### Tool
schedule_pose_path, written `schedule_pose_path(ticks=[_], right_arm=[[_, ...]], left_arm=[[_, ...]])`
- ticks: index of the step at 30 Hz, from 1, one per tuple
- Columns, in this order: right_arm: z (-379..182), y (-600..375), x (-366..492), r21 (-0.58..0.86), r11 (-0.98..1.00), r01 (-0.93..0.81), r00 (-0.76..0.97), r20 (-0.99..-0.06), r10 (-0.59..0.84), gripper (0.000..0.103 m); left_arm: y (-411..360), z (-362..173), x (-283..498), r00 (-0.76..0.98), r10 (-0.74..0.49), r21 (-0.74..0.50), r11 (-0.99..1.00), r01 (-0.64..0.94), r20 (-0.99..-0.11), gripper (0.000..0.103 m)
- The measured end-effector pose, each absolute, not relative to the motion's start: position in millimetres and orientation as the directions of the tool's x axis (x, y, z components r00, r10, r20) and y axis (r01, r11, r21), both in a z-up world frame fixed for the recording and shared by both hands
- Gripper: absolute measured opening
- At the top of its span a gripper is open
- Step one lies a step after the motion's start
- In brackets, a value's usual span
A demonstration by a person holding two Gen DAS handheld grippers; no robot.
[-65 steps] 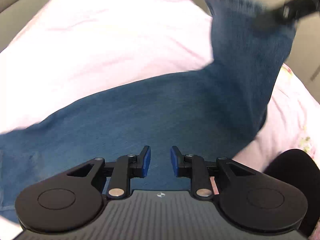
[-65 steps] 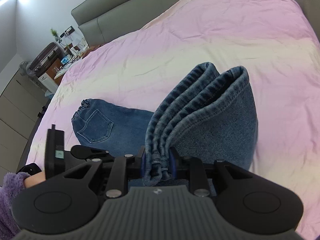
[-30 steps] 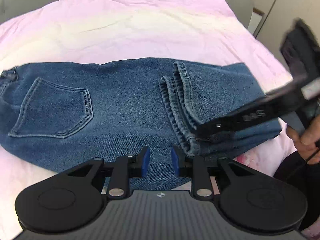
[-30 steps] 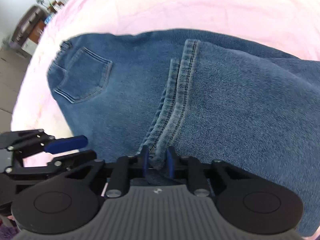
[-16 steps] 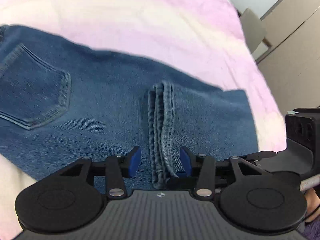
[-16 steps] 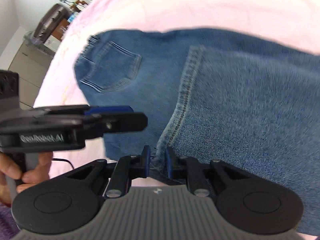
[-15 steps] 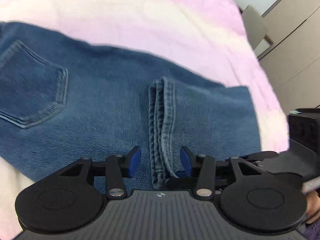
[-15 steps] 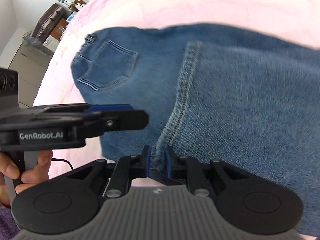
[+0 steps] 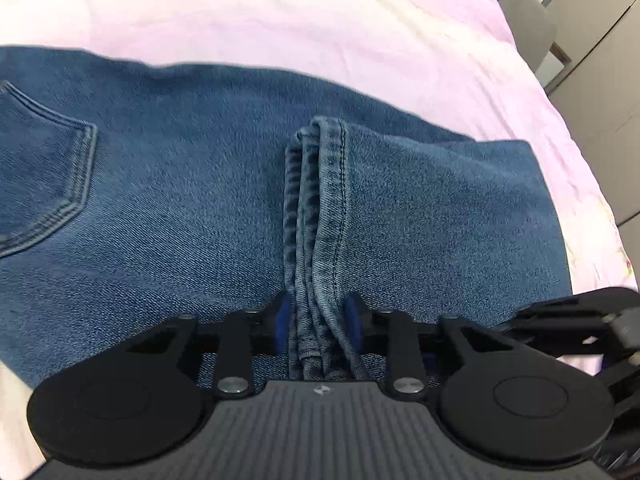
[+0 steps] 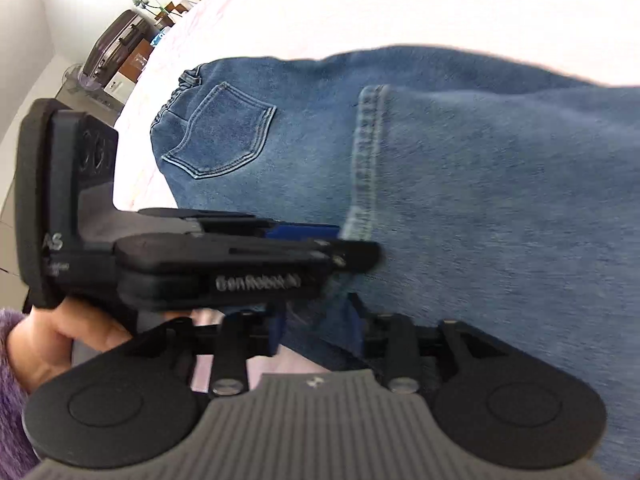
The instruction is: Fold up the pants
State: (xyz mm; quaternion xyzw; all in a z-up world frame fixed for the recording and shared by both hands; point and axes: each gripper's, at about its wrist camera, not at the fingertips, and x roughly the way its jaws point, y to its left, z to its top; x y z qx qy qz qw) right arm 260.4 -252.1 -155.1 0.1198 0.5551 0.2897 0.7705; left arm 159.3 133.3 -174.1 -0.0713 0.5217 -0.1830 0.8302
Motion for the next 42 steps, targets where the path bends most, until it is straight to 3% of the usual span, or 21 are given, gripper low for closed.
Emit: schedule_pose_path(ticks=[3,9,11,17,19,23,31,35,37,42], right_arm=[[-135.4,-286.1,247.4,0.45,0.83,-0.33,0.285,-0.791,0.542,0.039],[-98.2,-355.1,231.0,0.249,0.903,-0.349,0.441,-0.807,0.393,0.039],[-93.9,-369.3,232.5,0.167,0.918,-0.36,0.472,-0.816,0.333,0.025],[-110.4,-380.0,252.3,0.001,0.896,-0.444,0.515,-0.818,0.256,0.015],[-119.5,-378.0,268.0,0.012,0.895,-0.447,0.505,-0.822,0.263,0.014],[-142.9,-366.0,302.9,-0.042,0.884,-0.465,0.492,-0.843,0.218,0.001],[-192.5,-369.4,360.8,0.027,0.92,-0.391,0.417,-0.886,0.203,0.0],[-172.4,-372.9,348.6,0.017,0.918,-0.396,0.428,-0.881,0.201,0.0],[-157.3,-377.5,335.3,0.06,0.904,-0.423,0.413,-0.875,0.252,0.005],[-132.9,-378.4,274.3,0.1,0.838,-0.536,0.336,-0.885,0.321,0.005]], left_arm=[[130.8,-154.0,149.4,0.439,-0.374,-0.276,0.922,0.273,-0.817,0.019],[124.8,-106.6,149.7,0.502,-0.332,-0.163,0.922,0.351,-0.798,0.018],[127.1,-114.1,158.8,0.49,-0.304,-0.15,0.933,0.328,-0.817,0.018],[121.1,-168.9,171.9,0.421,-0.255,-0.137,0.947,0.289,-0.871,0.02],[121.6,-174.8,174.5,0.414,-0.258,-0.153,0.951,0.27,-0.873,0.021],[120.6,-176.4,179.1,0.395,-0.268,-0.159,0.944,0.288,-0.878,0.023],[116.0,-184.4,178.7,0.391,-0.255,-0.134,0.941,0.31,-0.884,0.026],[109.4,-181.7,180.5,0.38,-0.248,-0.13,0.942,0.309,-0.891,0.026],[113.0,-181.9,184.0,0.382,-0.244,-0.123,0.942,0.313,-0.891,0.026],[112.6,-182.5,186.6,0.383,-0.239,-0.122,0.944,0.305,-0.892,0.026]])
